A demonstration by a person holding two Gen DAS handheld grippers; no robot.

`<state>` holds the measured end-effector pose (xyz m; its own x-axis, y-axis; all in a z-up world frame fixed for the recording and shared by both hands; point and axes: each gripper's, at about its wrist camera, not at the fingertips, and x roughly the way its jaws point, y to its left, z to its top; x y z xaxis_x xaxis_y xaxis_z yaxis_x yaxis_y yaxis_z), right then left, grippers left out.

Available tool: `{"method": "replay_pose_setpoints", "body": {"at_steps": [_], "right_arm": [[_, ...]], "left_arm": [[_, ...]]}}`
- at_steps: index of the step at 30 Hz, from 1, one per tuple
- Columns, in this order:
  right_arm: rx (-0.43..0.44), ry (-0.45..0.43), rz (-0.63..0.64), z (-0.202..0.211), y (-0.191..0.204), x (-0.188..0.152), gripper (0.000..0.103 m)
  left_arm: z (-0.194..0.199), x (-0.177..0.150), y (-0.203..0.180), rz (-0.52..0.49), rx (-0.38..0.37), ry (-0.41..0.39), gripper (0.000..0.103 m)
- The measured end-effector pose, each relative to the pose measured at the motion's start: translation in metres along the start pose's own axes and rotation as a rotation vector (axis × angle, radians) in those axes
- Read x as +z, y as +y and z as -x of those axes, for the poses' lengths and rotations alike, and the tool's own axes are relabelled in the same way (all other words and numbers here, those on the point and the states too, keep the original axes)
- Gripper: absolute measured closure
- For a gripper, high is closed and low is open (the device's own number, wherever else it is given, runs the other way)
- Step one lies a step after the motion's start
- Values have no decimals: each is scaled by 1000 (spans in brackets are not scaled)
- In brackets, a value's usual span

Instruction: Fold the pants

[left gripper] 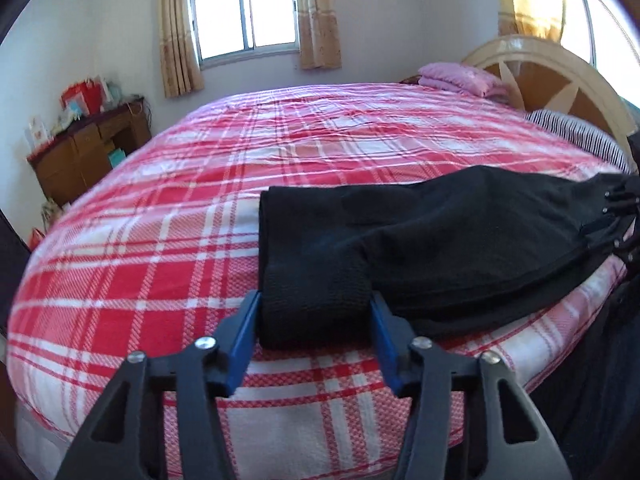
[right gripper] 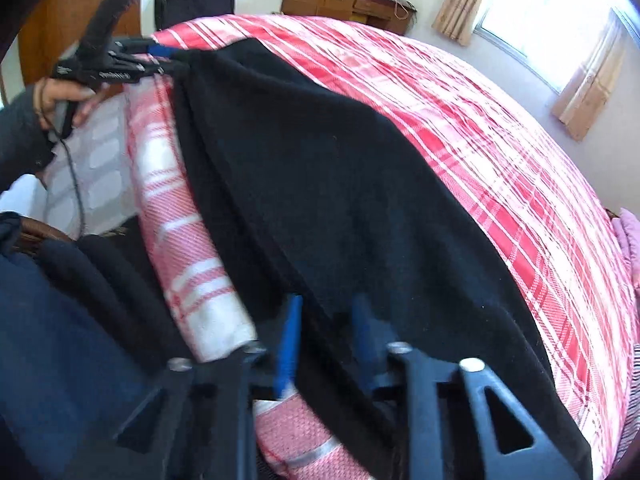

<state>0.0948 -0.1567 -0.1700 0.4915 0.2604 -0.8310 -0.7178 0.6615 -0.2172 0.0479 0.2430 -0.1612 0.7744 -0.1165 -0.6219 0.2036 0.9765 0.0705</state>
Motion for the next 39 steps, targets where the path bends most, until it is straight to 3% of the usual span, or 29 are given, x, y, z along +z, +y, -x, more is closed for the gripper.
{"method": "replay_pose_setpoints", "body": {"at_steps": [1,3,7,10,13,15,17,19,23,24,26,27,28,30,33,36,39], "right_arm": [[9,2,-9,-1,-2,0,97],[17,-10,-21,3,-4,0,99],[66,-67,-66,25,-9,6,100],[79,-79,-37,35,-4,8,100],[73,-16,3,16,6,4,99],[104,40,-10,-2,7,-1,99],[134,42,-36,-2,2,-2,99],[147,46,-15,2,3,-2,99],[121,37,-11,7,2,-3,95],[118,29,-24,9,-1,-3,90],[121,3,-68,11,-12,-3,66],[129,-7,-92,14,-14,-5,45],[137,-19,-129,17,-20,-7,38],[124,-27,-177,19,-27,-8,38],[92,-35,-241,27,-42,-16,38],[56,-43,-297,41,-58,-34,38],[2,-60,-365,61,-81,-56,38]], "left_arm": [[1,2,-1,-7,8,-5,58],[3,6,2,-3,17,-12,68],[3,12,11,22,5,-25,77],[3,9,14,23,-21,-23,79],[-3,0,21,52,-72,11,79],[2,-5,25,69,-105,0,73],[7,-6,27,65,-114,4,71],[12,-5,28,43,-68,5,69],[25,-5,47,75,0,-14,48],[29,-5,51,95,7,-27,46],[37,-2,55,128,22,-65,45],[41,2,53,140,23,-88,41],[44,7,49,145,15,-112,38],[48,17,32,128,4,-151,27],[45,31,1,68,-33,-163,25],[40,38,-33,-24,-83,-144,21],[21,35,-59,-46,-162,-81,17]]}}
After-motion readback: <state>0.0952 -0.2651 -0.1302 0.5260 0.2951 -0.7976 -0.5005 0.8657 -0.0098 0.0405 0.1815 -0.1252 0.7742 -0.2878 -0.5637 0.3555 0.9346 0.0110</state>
